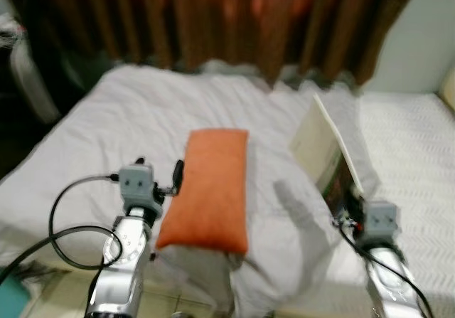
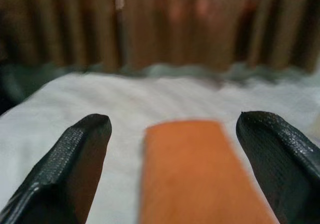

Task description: Clean up the room

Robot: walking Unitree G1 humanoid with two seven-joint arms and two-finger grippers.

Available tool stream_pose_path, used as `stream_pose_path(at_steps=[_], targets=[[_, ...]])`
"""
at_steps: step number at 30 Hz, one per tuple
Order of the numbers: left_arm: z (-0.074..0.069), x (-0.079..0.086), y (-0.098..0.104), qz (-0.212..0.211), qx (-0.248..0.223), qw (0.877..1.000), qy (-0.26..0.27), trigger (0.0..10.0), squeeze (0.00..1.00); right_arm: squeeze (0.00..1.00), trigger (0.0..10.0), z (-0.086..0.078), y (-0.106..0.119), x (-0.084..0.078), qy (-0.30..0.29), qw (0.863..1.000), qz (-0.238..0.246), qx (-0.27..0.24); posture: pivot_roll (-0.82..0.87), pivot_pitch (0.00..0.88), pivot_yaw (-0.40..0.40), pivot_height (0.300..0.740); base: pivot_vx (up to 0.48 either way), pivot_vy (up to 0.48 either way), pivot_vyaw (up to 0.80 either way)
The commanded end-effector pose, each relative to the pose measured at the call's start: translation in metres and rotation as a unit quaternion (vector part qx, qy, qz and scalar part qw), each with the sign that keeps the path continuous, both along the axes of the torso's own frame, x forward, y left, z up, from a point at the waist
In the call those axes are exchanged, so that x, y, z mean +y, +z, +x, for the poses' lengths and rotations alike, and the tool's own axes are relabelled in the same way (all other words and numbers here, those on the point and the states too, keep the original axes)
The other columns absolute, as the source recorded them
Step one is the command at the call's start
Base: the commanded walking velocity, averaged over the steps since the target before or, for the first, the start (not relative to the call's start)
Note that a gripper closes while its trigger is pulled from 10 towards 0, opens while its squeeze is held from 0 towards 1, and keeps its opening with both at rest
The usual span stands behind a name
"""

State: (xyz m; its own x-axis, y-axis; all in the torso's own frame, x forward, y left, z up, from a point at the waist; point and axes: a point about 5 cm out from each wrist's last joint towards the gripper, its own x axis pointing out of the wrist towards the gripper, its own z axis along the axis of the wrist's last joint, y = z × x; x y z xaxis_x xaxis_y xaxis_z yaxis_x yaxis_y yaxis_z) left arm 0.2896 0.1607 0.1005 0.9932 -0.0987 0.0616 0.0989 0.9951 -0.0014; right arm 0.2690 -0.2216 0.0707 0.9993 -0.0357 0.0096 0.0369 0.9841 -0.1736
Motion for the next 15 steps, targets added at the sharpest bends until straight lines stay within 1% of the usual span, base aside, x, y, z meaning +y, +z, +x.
stream_pose_path(at_steps=[1, 5, 8, 15], targets=[[0.008, -0.005, 0.004, -0.006, -0.007, 1.0, -0.015, 10.0, 0.0, 0.0, 0.0, 0.01, 0.016, 0.005, 0.014, 0.999, -0.01, -0.035, -0.04, 0.0, 0.009, 0.74, 0.0, 0.0, 0.0], [0.013, -0.003, 0.002, -0.008, -0.004, 1.0, -0.024, 10.0, 0.0, 0.0, 0.0, 0.012, 0.017, 0.006, 0.022, 0.999, -0.018, -0.026, -0.06, 0.0, -0.001, 0.74, 0.0, 0.0, 0.0], [0.012, 0.0, -0.006, -0.007, 0.011, 1.0, -0.023, 10.0, 0.0, 0.0, 0.0, 0.008, 0.013, 0.008, 0.033, 0.999, -0.022, -0.015, -0.07, 0.0, -0.003, 0.74, 0.0, -0.458, 0.0], [0.006, -0.007, -0.019, -0.01, 0.026, 0.999, -0.038, 10.0, 0.0, 0.0, 0.0, 0.002, 0.006, 0.011, 0.046, 0.999, -0.022, 0.001, -0.08, 0.0, -0.002, 0.74, 0.0, -0.454, 0.0]])
